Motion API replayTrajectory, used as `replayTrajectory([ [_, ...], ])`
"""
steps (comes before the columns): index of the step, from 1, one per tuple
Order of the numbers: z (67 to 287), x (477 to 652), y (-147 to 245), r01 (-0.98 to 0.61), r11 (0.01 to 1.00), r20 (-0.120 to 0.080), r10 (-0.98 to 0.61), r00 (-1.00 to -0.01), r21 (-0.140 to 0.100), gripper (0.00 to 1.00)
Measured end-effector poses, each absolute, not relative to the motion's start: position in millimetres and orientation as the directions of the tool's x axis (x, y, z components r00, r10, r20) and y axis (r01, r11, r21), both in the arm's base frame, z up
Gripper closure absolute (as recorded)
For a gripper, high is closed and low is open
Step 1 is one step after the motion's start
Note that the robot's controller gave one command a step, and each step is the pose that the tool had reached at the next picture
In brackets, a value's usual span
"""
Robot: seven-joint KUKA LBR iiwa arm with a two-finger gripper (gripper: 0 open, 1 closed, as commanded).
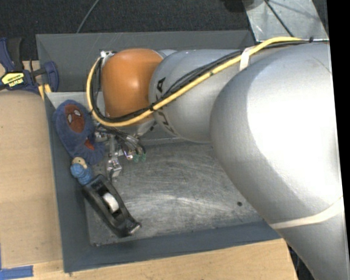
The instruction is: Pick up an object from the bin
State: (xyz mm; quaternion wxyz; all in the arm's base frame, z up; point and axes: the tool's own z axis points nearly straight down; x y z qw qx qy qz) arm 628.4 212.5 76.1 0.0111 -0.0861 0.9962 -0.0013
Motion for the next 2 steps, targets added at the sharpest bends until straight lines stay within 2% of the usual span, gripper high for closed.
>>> replayTrajectory([
  [1, 90.3, 626.5, 208.8, -0.126, 0.992, -0.011, -0.126, -0.992, 0.001, 0.0],
  [2, 80.3, 629.1, 208.1, -0.216, 0.976, -0.017, -0.216, -0.976, -0.004, 0.0],
])
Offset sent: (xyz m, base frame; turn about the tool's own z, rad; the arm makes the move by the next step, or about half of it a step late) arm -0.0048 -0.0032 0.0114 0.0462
